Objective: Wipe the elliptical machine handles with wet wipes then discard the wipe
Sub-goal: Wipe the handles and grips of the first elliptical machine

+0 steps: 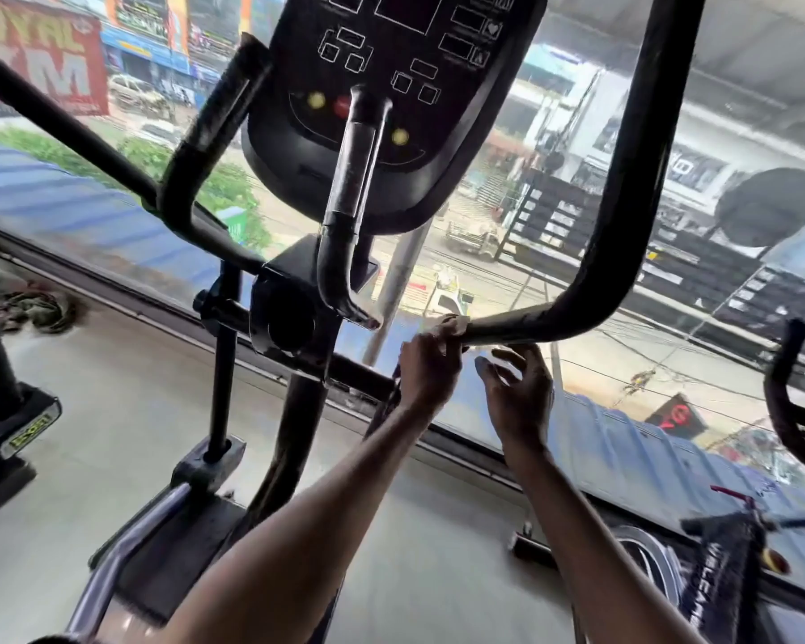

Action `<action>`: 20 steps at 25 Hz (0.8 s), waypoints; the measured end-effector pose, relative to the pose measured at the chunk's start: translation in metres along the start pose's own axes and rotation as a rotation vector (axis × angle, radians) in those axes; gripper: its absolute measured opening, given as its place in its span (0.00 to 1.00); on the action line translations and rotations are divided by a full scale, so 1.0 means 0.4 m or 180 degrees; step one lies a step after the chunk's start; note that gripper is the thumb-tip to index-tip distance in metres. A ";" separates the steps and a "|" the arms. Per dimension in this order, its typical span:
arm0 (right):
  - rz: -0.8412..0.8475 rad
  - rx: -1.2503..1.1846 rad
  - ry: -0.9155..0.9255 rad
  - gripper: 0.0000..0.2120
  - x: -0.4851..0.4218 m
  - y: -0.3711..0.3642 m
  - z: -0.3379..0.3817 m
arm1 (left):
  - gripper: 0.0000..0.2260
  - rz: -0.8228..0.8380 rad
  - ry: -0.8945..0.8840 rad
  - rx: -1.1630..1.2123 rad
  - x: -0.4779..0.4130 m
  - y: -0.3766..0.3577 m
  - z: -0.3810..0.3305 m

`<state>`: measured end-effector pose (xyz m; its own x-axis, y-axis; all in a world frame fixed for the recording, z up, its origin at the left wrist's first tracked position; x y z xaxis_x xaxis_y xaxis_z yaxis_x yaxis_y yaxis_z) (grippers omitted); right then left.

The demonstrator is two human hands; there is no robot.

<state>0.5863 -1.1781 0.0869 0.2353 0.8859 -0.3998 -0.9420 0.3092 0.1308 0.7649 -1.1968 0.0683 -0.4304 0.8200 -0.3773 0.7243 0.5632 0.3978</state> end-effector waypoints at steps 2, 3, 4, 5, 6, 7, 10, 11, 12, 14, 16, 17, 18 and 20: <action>0.0029 0.0025 0.0095 0.14 -0.005 0.000 -0.010 | 0.10 -0.0232 -0.0333 0.0268 0.016 0.033 -0.029; 0.0026 0.0022 0.0139 0.15 -0.007 0.000 -0.011 | 0.11 -0.0315 -0.0481 0.0372 0.021 0.038 -0.037; 0.0017 0.0011 0.0161 0.15 -0.008 -0.002 -0.009 | 0.11 -0.0312 -0.0574 0.0404 0.022 0.025 -0.030; 0.0012 -0.0003 0.0177 0.15 -0.007 -0.005 -0.005 | 0.12 -0.0224 -0.0596 0.0363 0.019 0.007 -0.019; 0.0001 -0.0035 0.0206 0.15 -0.009 -0.007 0.000 | 0.12 -0.0132 -0.0570 0.0310 0.014 -0.007 -0.011; -0.0018 -0.0051 0.0220 0.15 -0.010 -0.005 0.003 | 0.12 -0.0099 -0.0499 0.0266 0.012 -0.012 -0.008; 0.0015 -0.0054 0.0239 0.16 -0.014 -0.004 0.006 | 0.14 -0.0395 -0.0625 0.0401 0.042 0.022 -0.044; 0.0034 -0.0047 0.0258 0.16 -0.014 -0.004 0.008 | 0.15 -0.0458 -0.0809 0.0462 0.063 0.031 -0.061; 0.0043 -0.0038 0.0282 0.15 -0.014 -0.003 0.010 | 0.15 -0.0462 -0.0987 0.0522 0.075 0.032 -0.067; 0.0024 -0.0032 0.0303 0.11 -0.016 -0.001 0.015 | 0.15 -0.0347 -0.0970 0.0547 0.054 0.019 -0.042; 0.0056 0.0019 0.0459 0.07 -0.008 -0.001 0.033 | 0.15 -0.0259 -0.0661 0.0578 0.033 0.012 -0.011; 0.0072 0.0075 0.0601 0.08 -0.002 -0.003 0.049 | 0.15 -0.0303 -0.0655 0.0624 0.039 0.017 -0.017; 0.0048 0.0139 0.0766 0.09 0.006 -0.002 0.066 | 0.15 -0.0361 -0.0747 0.0667 0.052 0.026 -0.033; -0.0128 0.0220 0.1142 0.10 0.022 0.007 0.101 | 0.16 -0.0422 -0.1023 0.0730 0.081 0.036 -0.054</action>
<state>0.5955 -1.1556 0.1205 0.1613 0.6986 -0.6971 -0.9123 0.3749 0.1646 0.7496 -1.1601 0.0798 -0.3642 0.6479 -0.6690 0.7908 0.5946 0.1453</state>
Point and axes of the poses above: each hand's wrist, its own x-axis away from the middle knuckle, its own y-axis out of the back of the hand, z = x × y, the point moved 10 cm from there along -x, towards the middle knuckle, and after that the axes turned 12 degrees about -x, right-handed, at the moved point
